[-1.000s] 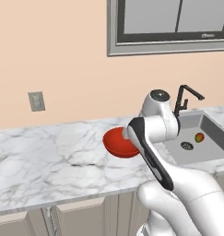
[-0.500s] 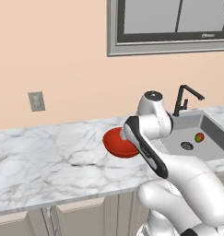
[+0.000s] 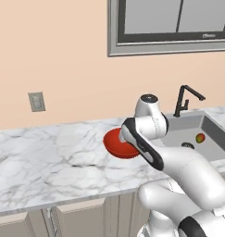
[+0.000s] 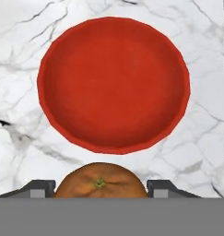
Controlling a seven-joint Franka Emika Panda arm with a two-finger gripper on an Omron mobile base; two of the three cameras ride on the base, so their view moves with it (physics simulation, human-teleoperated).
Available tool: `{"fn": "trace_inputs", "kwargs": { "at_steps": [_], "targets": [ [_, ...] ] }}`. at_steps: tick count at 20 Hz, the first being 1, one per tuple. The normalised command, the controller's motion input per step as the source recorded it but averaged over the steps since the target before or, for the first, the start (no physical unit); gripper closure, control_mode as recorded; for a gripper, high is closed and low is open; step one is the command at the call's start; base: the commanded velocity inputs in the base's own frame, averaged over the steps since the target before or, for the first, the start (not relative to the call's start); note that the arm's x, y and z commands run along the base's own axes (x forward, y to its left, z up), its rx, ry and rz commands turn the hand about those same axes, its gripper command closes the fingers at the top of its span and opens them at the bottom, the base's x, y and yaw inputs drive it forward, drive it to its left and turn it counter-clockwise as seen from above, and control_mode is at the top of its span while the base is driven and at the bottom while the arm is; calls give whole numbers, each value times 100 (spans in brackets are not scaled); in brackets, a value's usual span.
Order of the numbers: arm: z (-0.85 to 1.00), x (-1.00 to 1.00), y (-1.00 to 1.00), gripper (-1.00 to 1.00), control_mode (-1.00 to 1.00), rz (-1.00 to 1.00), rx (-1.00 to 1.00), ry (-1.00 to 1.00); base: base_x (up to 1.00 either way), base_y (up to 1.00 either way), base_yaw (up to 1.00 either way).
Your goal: Pick the tangerines from the cabinet and place them in one bowl. Pick the mango from the sink and place it in the other bowl.
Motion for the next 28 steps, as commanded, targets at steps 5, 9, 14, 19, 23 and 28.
{"fn": "trace_inputs", "kwargs": {
  "at_steps": [5, 9, 14, 19, 23, 28],
  "targets": [
    [-27, 6, 10, 100, -100, 0, 0, 0, 0, 0, 0],
    [-6, 0, 18, 100, -100, -2, 0, 2, 0, 0, 0],
    [0, 4, 16, 100, -100, -1, 2, 0, 0, 0, 0],
    [-2, 25, 0, 100, -100, 0, 3, 0, 0, 0, 0],
    [-13, 32, 0, 100, -100, 0, 3, 0, 0, 0, 0],
    [-20, 11, 8, 100, -100, 0, 0, 0, 0, 0, 0]
  ]
}}
